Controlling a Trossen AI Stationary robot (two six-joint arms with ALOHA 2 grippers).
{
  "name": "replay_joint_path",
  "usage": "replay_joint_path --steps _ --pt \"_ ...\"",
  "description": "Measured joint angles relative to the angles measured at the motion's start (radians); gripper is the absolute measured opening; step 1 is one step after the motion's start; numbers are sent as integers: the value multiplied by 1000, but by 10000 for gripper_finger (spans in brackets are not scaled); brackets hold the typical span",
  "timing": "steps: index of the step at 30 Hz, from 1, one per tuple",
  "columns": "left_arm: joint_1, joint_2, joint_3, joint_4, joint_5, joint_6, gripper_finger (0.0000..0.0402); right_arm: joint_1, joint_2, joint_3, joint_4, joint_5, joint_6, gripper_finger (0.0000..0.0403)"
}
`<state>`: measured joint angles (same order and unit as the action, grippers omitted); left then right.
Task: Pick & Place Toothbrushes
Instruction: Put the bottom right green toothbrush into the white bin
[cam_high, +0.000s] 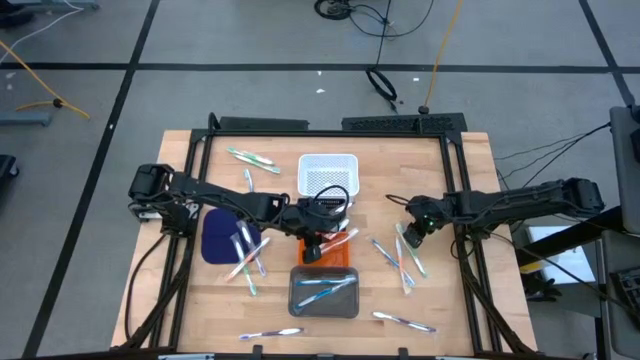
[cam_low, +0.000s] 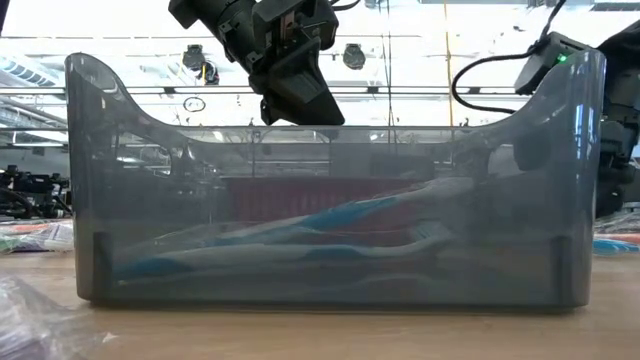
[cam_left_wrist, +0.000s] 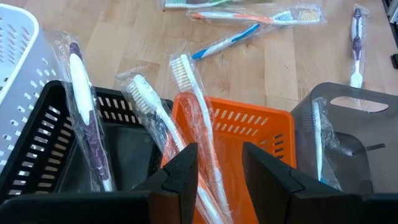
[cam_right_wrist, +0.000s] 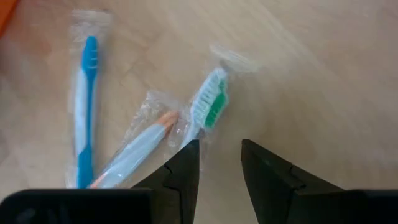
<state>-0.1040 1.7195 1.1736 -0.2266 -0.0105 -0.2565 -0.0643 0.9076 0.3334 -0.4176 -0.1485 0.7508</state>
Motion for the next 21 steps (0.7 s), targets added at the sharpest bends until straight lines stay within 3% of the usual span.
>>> replay_joint_path --steps 10,21 --pt "0 0 0 15 0 0 124 1 -32 -2 61 -78 -31 110" --pt "0 0 0 16 0 -1 124 1 -30 -2 42 -65 -41 110"
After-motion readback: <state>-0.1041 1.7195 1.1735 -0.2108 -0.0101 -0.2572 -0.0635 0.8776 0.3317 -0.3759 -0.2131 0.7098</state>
